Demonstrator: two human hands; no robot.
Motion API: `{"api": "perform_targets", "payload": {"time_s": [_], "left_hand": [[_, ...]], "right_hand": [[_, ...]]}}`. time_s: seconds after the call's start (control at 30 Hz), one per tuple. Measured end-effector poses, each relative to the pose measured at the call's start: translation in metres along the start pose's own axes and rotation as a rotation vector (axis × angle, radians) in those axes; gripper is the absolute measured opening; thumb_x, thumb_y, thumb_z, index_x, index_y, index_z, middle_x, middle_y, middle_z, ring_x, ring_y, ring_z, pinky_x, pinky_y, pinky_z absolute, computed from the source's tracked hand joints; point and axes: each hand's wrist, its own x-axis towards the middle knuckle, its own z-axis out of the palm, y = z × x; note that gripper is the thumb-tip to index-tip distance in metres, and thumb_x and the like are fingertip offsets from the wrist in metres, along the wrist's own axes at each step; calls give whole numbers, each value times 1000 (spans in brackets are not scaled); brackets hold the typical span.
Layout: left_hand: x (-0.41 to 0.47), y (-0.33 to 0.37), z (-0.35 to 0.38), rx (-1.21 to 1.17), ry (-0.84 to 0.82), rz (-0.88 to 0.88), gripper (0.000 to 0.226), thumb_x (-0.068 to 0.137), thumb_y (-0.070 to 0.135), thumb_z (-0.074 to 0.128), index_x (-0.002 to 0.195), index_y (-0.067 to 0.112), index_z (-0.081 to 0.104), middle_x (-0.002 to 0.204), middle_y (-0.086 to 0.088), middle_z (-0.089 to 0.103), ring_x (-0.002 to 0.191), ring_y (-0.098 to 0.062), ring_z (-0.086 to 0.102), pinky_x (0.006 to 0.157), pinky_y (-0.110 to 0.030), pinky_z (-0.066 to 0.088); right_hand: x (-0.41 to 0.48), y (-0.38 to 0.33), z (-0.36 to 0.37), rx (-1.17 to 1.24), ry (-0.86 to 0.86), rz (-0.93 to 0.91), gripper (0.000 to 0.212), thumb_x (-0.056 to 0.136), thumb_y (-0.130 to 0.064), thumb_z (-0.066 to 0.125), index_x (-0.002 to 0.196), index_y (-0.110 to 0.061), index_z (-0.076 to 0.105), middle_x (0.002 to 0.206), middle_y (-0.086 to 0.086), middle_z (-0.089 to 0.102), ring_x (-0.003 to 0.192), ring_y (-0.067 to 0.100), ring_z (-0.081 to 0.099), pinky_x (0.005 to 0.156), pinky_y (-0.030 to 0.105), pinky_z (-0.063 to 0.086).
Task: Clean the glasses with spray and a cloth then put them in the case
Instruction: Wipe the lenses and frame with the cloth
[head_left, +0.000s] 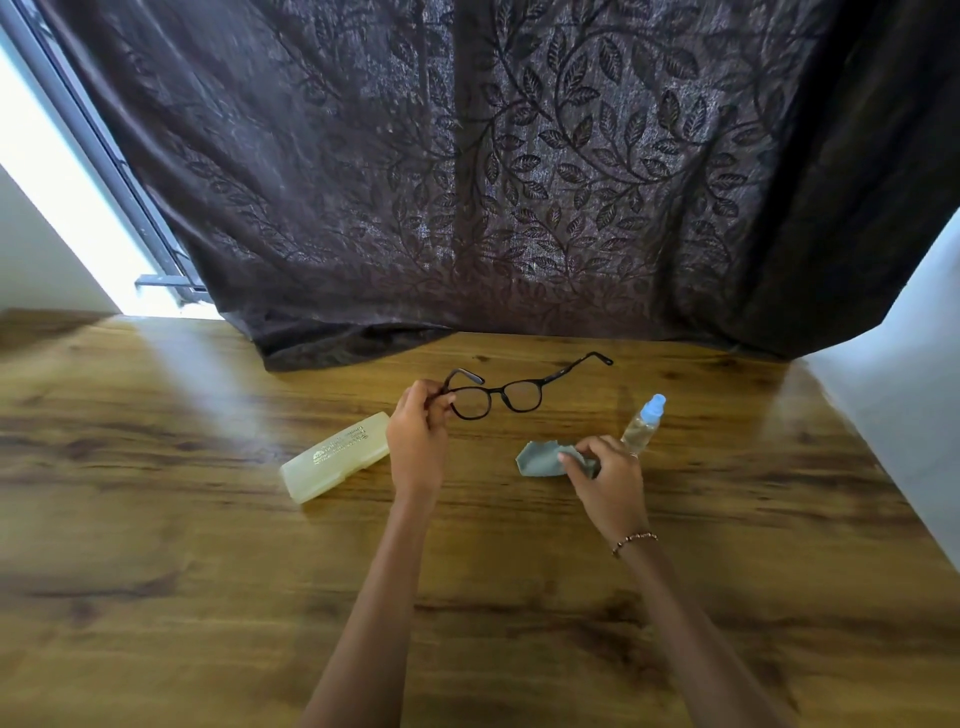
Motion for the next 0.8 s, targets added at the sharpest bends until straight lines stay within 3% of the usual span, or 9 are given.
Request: {"api": "perform_targets", "payload": {"time_s": [0.07, 0.17, 0.23, 0.37, 0.47, 0.53, 0.6, 0.67, 0.8], "left_hand": [[-1, 0, 0, -2, -8, 2, 16, 94, 5, 52, 89, 19, 56, 95, -2, 65, 88, -14, 65, 76, -27, 54], [-4, 1, 2, 19, -22, 11, 12, 94, 5, 52, 90, 15, 57, 96, -2, 66, 86, -12, 65, 74, -27, 54], [-5, 1, 4, 39, -34, 25, 7, 94, 8, 52, 93, 11, 58, 94, 1, 64, 83, -11, 62, 71, -27, 53], [-8, 5, 7, 76, -46, 97, 5, 94, 12, 53, 93, 9, 57, 91, 4, 61, 79, -11, 59, 69, -25, 49], [-10, 6, 9, 104, -61, 136, 7, 95, 14, 52, 93, 9, 56, 91, 5, 60, 78, -5, 56, 68, -21, 46], [-11, 6, 9, 116, -67, 150, 7, 95, 15, 51, 93, 10, 56, 92, 4, 61, 78, -7, 56, 68, -23, 48], [-10, 6, 9, 129, -62, 158, 8, 95, 14, 51, 94, 9, 57, 93, 4, 61, 78, -9, 57, 68, -26, 49], [-10, 6, 8, 140, -57, 147, 8, 95, 13, 51, 95, 9, 57, 93, 5, 61, 79, -10, 57, 68, -29, 50], [-10, 6, 9, 136, -68, 141, 9, 95, 13, 50, 96, 7, 58, 94, 1, 62, 81, -14, 59, 69, -33, 52]], "right_hand": [[-3, -13, -2, 220, 18, 133, 14, 85, -28, 68, 82, -16, 62, 80, -2, 64, 73, 9, 61, 58, 15, 48], [-3, -37, -1, 703, 32, 370, 12, 85, -21, 68, 85, -11, 61, 89, 3, 70, 80, 14, 70, 68, 26, 58], [-2, -52, 2, 765, 76, 367, 13, 85, -20, 69, 87, -10, 62, 88, 4, 71, 74, 10, 70, 61, 23, 57], [-1, -80, 7, 496, 254, 81, 13, 84, -21, 69, 78, -15, 60, 68, -7, 64, 57, -4, 58, 49, 6, 41], [4, -87, 8, 39, 362, -311, 16, 85, -14, 67, 73, -11, 57, 74, -5, 58, 72, 4, 51, 72, 15, 41], [8, -83, 10, -72, 364, -428, 16, 87, -12, 63, 73, -10, 56, 75, -2, 58, 73, 11, 51, 74, 21, 41], [7, -84, 9, 85, 313, -333, 16, 89, -14, 60, 74, -13, 54, 67, -3, 57, 61, 9, 52, 60, 18, 42], [5, -84, 8, 327, 240, -123, 15, 92, -21, 58, 78, -16, 54, 64, -4, 60, 55, 7, 55, 46, 16, 42], [7, -80, 7, 597, 157, 237, 10, 88, -36, 64, 84, -29, 58, 80, -6, 67, 73, 7, 66, 61, 20, 55]]}}
